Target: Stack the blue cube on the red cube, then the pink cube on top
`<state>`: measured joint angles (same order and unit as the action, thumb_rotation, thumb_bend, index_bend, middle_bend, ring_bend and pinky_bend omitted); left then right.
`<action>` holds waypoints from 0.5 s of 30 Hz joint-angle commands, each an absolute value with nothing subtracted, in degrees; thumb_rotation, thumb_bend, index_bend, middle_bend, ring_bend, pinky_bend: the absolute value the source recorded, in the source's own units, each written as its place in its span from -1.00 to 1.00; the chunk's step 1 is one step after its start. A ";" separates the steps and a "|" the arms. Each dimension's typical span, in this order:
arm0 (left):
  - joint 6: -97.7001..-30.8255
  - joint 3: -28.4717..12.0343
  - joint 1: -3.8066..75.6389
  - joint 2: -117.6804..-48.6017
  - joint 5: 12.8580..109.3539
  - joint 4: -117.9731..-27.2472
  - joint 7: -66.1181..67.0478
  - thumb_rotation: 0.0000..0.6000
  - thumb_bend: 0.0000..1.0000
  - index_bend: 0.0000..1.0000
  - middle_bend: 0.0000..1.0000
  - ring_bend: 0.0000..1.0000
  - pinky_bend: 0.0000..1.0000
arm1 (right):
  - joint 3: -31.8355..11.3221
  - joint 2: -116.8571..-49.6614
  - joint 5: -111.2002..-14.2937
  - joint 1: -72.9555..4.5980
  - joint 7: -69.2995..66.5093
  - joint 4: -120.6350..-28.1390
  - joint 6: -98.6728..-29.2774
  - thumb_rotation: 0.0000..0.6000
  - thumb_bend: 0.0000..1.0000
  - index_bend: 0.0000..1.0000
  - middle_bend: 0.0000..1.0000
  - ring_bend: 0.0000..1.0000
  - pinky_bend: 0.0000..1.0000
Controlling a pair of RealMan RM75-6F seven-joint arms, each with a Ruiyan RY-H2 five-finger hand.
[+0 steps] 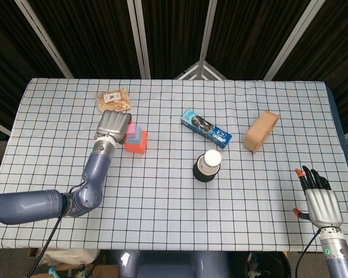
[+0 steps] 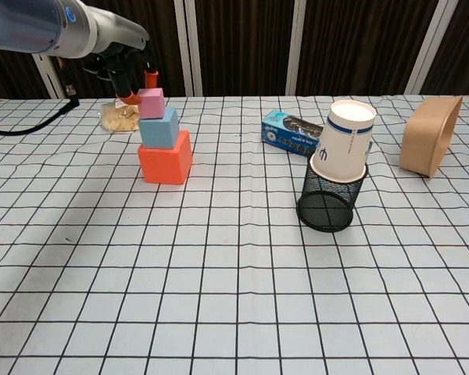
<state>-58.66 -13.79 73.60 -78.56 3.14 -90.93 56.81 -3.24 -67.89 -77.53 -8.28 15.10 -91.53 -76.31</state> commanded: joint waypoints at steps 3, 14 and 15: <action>-58.85 -13.75 73.88 -78.31 3.38 -91.66 56.91 1.00 -0.13 -0.45 0.87 0.61 0.67 | -3.25 -67.87 -77.46 -8.29 15.09 -91.56 -76.28 1.00 -0.78 -1.00 -1.00 -1.00 -0.71; -60.56 -13.82 74.30 -76.57 3.82 -94.82 56.94 1.00 -0.13 -0.48 0.87 0.60 0.67 | -3.22 -67.77 -77.52 -8.32 15.18 -91.82 -76.30 1.00 -0.78 -1.00 -1.00 -1.00 -0.73; -60.98 -13.89 74.25 -76.18 3.92 -95.35 56.88 1.00 -0.13 -0.48 0.87 0.60 0.67 | -3.17 -67.77 -77.60 -8.33 15.20 -91.85 -76.29 1.00 -0.78 -1.00 -1.00 -1.00 -0.73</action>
<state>-60.59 -13.80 74.26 -76.56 3.81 -94.93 56.92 -3.18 -67.77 -77.60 -8.33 15.20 -91.84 -76.29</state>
